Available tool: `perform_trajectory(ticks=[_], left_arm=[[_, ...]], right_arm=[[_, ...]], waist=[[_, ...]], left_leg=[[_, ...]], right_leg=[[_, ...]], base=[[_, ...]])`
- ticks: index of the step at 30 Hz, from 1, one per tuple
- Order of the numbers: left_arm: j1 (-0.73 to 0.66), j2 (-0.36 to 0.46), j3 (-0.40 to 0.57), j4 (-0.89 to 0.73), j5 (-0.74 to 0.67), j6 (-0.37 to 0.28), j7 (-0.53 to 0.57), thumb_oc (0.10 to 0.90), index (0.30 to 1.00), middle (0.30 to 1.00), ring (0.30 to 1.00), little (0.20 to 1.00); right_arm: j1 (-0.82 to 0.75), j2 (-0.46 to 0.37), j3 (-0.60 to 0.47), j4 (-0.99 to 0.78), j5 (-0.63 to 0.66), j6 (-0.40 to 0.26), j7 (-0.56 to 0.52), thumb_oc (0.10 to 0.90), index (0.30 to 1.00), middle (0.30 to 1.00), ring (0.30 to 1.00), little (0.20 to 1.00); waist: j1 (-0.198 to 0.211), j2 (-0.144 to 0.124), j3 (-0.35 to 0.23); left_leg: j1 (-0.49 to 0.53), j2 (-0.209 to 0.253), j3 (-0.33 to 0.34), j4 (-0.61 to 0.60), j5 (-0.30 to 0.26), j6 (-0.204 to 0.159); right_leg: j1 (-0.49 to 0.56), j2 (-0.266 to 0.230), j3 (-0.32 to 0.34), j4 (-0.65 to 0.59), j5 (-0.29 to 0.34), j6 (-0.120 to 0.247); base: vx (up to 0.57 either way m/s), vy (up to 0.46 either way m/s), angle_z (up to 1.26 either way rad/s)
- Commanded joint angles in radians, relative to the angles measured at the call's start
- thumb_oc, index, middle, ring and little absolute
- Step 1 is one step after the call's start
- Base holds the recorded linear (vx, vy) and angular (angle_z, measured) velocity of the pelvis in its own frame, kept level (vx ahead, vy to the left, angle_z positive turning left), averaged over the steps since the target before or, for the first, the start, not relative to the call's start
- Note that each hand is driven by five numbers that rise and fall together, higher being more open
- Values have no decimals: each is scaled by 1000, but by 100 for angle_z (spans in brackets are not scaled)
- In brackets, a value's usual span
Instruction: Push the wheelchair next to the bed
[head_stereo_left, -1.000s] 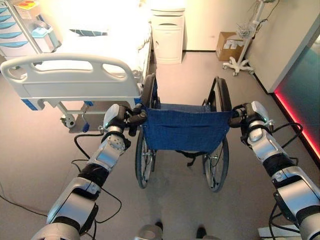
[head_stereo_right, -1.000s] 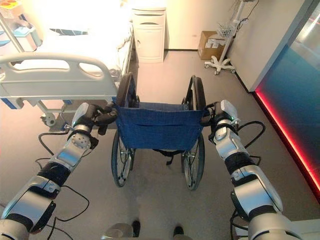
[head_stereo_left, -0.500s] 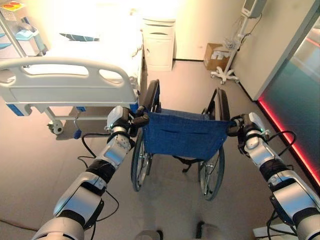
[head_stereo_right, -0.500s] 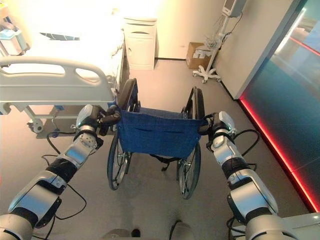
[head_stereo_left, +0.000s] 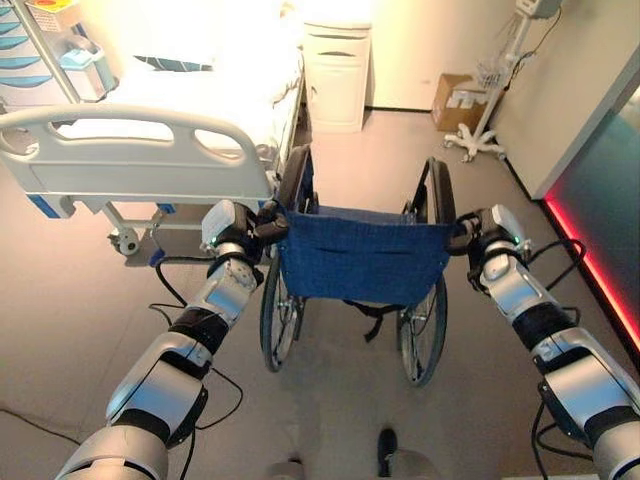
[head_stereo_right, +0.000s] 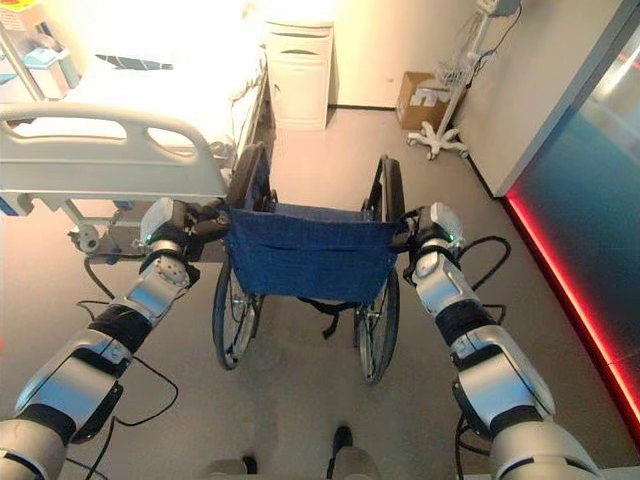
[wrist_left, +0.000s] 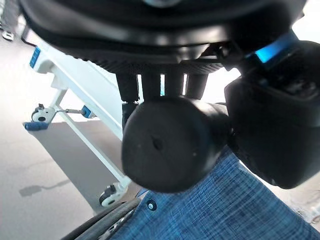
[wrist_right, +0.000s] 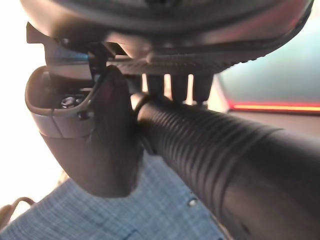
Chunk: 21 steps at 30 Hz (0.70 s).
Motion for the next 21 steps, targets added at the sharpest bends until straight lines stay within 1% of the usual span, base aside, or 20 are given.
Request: perform_trajectory(ticks=[1,4,6,8,9,10,11,12,13,14,15,16,17,18,19,20,21], left_arm=[[-129,-190,-97,111,-119,-85,-86,400,300,300,300,300],[-123,-176,-85,123,-136,-110,-79,400,300,300,300,300],[-110,-169,-79,121,-132,-123,-79,400,300,300,300,300],[-94,-165,-75,114,-113,-126,-72,400,300,300,300,300],[-89,-163,-75,113,-108,-123,-73,400,300,300,300,300],[-79,-159,-74,115,-101,-119,-79,400,300,300,300,300],[-60,-155,-72,118,-92,-118,-84,400,300,300,300,300],[-52,-149,-74,116,-92,-116,-84,400,300,300,300,300],[-38,-140,-71,115,-91,-122,-85,400,300,300,300,300],[-24,-130,-64,110,-87,-130,-92,400,300,300,300,300],[-24,-129,-63,110,-86,-130,-94,400,300,300,300,300],[-17,-124,-58,102,-77,-131,-105,400,300,300,300,300],[-6,-119,-54,96,-73,-138,-115,400,300,300,300,300],[20,-115,-48,87,-63,-153,-123,400,300,300,300,300],[28,-114,-47,82,-60,-155,-124,400,300,300,300,300],[56,-119,-51,69,-57,-161,-114,400,300,300,300,300],[60,-121,-54,67,-57,-161,-110,400,300,300,300,300]], right_arm=[[-40,91,104,39,123,-48,104,400,300,300,300,300],[-41,84,113,44,113,-49,123,400,300,300,300,300],[-32,79,116,37,113,-50,128,400,300,300,300,300],[-19,70,121,21,116,-47,143,400,300,300,300,300],[-15,68,124,15,122,-44,146,400,300,300,300,300],[-7,68,127,6,129,-40,149,400,300,300,300,300],[7,67,133,-6,135,-32,159,400,300,300,300,300],[15,67,141,-16,142,-27,159,400,300,300,300,300],[31,65,147,-28,146,-27,155,400,300,300,300,300],[57,65,150,-42,164,-21,139,400,300,300,300,300],[60,65,149,-43,165,-22,137,400,300,300,300,300],[75,68,144,-43,166,-23,128,400,300,300,300,300],[87,75,137,-32,161,-27,121,400,300,300,300,300],[105,92,125,-16,153,-35,110,400,300,300,300,300],[110,97,121,-16,147,-33,108,400,300,300,300,300],[132,115,110,-22,124,-32,101,400,300,300,300,300],[136,117,109,-25,121,-32,98,400,300,300,300,300]], waist=[[-123,19,120],[-133,33,112],[-134,34,105],[-134,36,90],[-134,34,85],[-137,32,75],[-143,29,59],[-143,23,51],[-137,13,49],[-111,-9,67],[-109,-12,68],[-89,-14,88],[-68,-14,106],[-39,8,127],[-29,17,135],[6,47,151],[13,47,155]], left_leg=[[108,51,-21,-45,-4,-4],[131,62,-25,-57,-1,-11],[142,72,-25,-51,1,-16],[143,103,-31,-11,60,-28],[144,109,-37,10,75,-31],[144,125,-38,45,115,-38],[149,156,-37,106,191,-50],[143,168,-32,171,238,-53],[104,164,-31,261,270,-49],[-39,119,-32,431,255,-25],[-58,112,-33,439,256,-22],[-141,68,-35,469,232,-4],[-210,13,-34,470,214,12],[-258,-32,-19,370,226,16],[-263,-39,-13,328,238,15],[-308,-45,-2,161,311,0],[-306,-49,-2,132,322,-2]], right_leg=[[-71,-33,-7,21,115,17],[-72,-23,-3,44,93,5],[-71,-17,-7,54,84,-3],[-61,-1,-22,59,65,-27],[-59,5,-22,60,59,-34],[-54,14,-24,57,54,-46],[-41,31,-33,49,43,-67],[-30,37,-41,43,33,-83],[-2,47,-49,32,18,-103],[71,55,-49,18,-4,-128],[77,54,-49,16,-5,-130],[118,64,-35,11,-16,-133],[157,72,-19,5,-24,-132],[206,102,-2,2,-41,-126],[226,113,4,2,-49,-124],[291,151,25,-7,-70,-122],[305,151,29,-11,-75,-120]], base=[[116,-83,5],[238,-124,0],[231,-142,-5],[251,-178,-4],[258,-200,3],[274,-200,6],[279,-205,1],[293,-216,-4],[350,-282,-5],[310,-245,-3],[323,-202,-3],[273,-75,-9],[482,-13,-20],[443,43,-23],[642,160,-33],[480,133,-29],[660,231,-36]])
